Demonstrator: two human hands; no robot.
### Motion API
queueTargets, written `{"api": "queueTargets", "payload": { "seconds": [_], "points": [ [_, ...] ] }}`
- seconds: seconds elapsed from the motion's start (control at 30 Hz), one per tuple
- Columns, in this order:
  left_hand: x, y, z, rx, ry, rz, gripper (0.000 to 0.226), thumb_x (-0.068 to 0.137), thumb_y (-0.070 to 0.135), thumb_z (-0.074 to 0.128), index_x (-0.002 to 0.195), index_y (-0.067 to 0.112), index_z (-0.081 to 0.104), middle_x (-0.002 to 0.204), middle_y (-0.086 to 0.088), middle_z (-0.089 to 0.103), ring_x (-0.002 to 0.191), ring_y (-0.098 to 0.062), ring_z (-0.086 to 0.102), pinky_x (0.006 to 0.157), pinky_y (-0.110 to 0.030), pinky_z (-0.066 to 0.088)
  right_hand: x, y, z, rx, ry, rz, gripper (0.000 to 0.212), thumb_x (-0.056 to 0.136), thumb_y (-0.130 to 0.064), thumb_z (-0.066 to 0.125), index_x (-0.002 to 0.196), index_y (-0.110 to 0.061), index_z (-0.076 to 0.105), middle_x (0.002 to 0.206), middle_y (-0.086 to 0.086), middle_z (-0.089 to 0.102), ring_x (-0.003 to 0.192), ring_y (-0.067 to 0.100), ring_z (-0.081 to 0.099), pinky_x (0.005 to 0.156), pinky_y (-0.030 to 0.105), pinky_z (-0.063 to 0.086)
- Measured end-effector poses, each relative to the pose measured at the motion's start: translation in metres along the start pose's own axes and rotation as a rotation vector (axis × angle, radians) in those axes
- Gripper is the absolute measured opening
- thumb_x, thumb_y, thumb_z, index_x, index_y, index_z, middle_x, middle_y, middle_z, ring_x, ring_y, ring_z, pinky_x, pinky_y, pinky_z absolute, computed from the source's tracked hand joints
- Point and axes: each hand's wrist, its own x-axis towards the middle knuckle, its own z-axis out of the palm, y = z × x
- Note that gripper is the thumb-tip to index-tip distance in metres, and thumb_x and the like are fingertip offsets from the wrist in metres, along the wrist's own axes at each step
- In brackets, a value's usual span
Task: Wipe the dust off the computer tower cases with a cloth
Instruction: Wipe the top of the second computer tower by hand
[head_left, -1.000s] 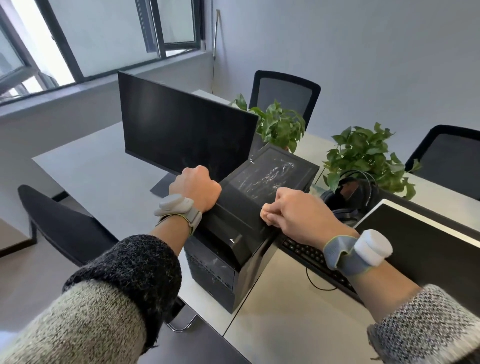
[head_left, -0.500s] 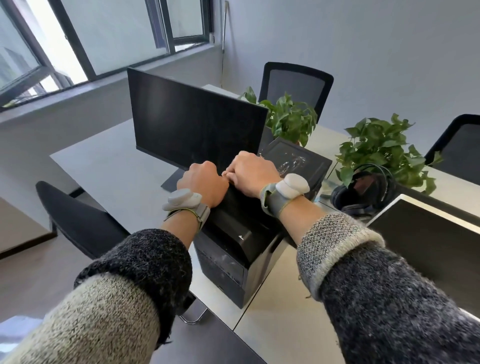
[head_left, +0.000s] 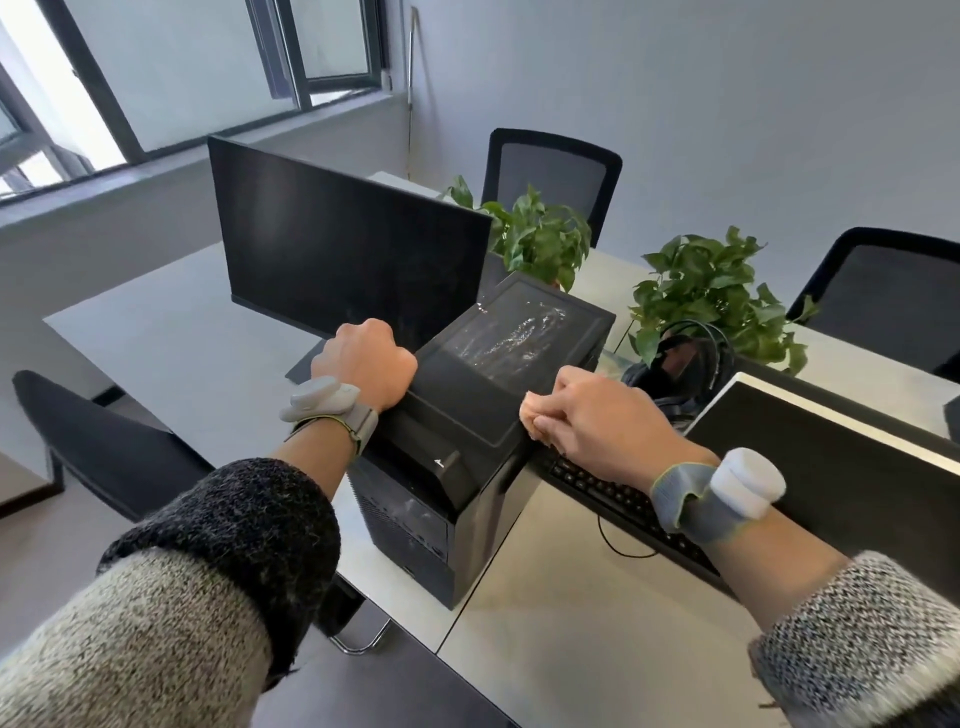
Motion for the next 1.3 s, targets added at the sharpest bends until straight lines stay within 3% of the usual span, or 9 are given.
{"api": "queueTargets", "payload": {
  "seconds": [0.13, 0.3, 0.43, 0.57, 0.77, 0.9, 1.03, 1.13, 1.3],
  "points": [
    [0.003, -0.002, 0.004, 0.013, 0.011, 0.01, 0.016, 0.087, 0.028, 0.052, 0.085, 0.022, 0.066, 0.085, -0.005, 0.061, 0.075, -0.03, 0.059, 0.069, -0.037, 0.052, 0.023, -0.004, -0.001, 0.006, -0.043, -0.013, 0.025, 0.105, -0.048, 0.053, 0.107, -0.037, 0.075, 0.1, -0.006, 0.05, 0.095, 0.025, 0.064, 0.079, 0.042, 0.055],
    [0.007, -0.004, 0.004, 0.014, 0.0, 0.006, 0.016, 0.088, 0.027, 0.052, 0.085, 0.022, 0.067, 0.083, -0.004, 0.061, 0.072, -0.026, 0.059, 0.069, -0.037, 0.056, 0.077, -0.031, -0.003, 0.074, -0.051, -0.025, 0.02, 0.103, -0.038, 0.059, 0.096, -0.035, 0.078, 0.089, -0.01, 0.046, 0.095, 0.025, 0.063, 0.081, 0.042, 0.054],
    [0.008, -0.001, 0.003, 0.037, 0.001, -0.001, 0.016, 0.09, 0.024, 0.053, 0.085, 0.02, 0.067, 0.08, -0.003, 0.058, 0.065, -0.021, 0.052, 0.06, -0.033, 0.046, 0.137, -0.057, 0.005, 0.145, 0.021, 0.023, 0.016, 0.098, -0.034, 0.065, 0.088, -0.034, 0.078, 0.11, -0.006, 0.067, 0.1, 0.03, 0.069, 0.083, 0.041, 0.055],
    [0.006, 0.001, 0.001, 0.063, 0.012, -0.001, 0.015, 0.089, 0.025, 0.053, 0.087, 0.019, 0.067, 0.083, -0.004, 0.06, 0.068, -0.024, 0.054, 0.064, -0.035, 0.049, 0.164, -0.068, 0.016, 0.204, 0.073, 0.068, 0.015, 0.097, -0.036, 0.066, 0.095, -0.027, 0.078, 0.116, -0.006, 0.069, 0.102, 0.029, 0.07, 0.077, 0.036, 0.05],
    [0.001, 0.006, -0.003, 0.055, 0.009, -0.023, 0.018, 0.089, 0.023, 0.054, 0.091, 0.017, 0.071, 0.082, -0.005, 0.056, 0.061, -0.022, 0.046, 0.063, -0.036, 0.042, 0.121, -0.056, 0.015, 0.155, 0.055, 0.047, 0.02, 0.102, -0.036, 0.055, 0.101, -0.029, 0.074, 0.109, -0.001, 0.055, 0.097, 0.032, 0.065, 0.076, 0.04, 0.047],
    [0.0, 0.005, -0.004, 0.036, -0.005, -0.026, 0.02, 0.089, 0.023, 0.053, 0.093, 0.017, 0.071, 0.092, -0.009, 0.061, 0.072, -0.028, 0.053, 0.067, -0.038, 0.045, 0.056, -0.033, 0.007, 0.123, 0.0, 0.039, 0.024, 0.105, -0.037, 0.051, 0.094, -0.039, 0.072, 0.098, -0.003, 0.046, 0.088, 0.028, 0.06, 0.073, 0.04, 0.045],
    [0.0, 0.004, -0.004, 0.02, -0.014, -0.025, 0.019, 0.09, 0.024, 0.053, 0.091, 0.018, 0.071, 0.092, -0.009, 0.061, 0.067, -0.025, 0.05, 0.067, -0.037, 0.045, 0.009, -0.008, 0.002, 0.092, 0.009, 0.076, 0.023, 0.108, -0.046, 0.049, 0.1, -0.042, 0.07, 0.098, -0.005, 0.046, 0.091, 0.027, 0.062, 0.075, 0.039, 0.047],
    [0.001, 0.002, -0.003, 0.03, -0.012, -0.041, 0.018, 0.089, 0.026, 0.053, 0.089, 0.019, 0.07, 0.09, -0.008, 0.06, 0.064, -0.023, 0.048, 0.066, -0.037, 0.044, 0.005, 0.001, 0.003, 0.104, -0.001, 0.081, 0.023, 0.107, -0.046, 0.051, 0.106, -0.04, 0.074, 0.101, -0.005, 0.049, 0.095, 0.025, 0.062, 0.074, 0.036, 0.044],
    [0.002, 0.002, -0.001, 0.048, -0.011, -0.035, 0.017, 0.089, 0.025, 0.053, 0.088, 0.019, 0.069, 0.087, -0.006, 0.06, 0.068, -0.025, 0.053, 0.065, -0.036, 0.045, 0.032, -0.003, 0.001, 0.1, -0.023, 0.037, 0.021, 0.103, -0.043, 0.057, 0.091, -0.038, 0.073, 0.089, -0.013, 0.044, 0.093, 0.019, 0.062, 0.08, 0.039, 0.051]
  ]
}}
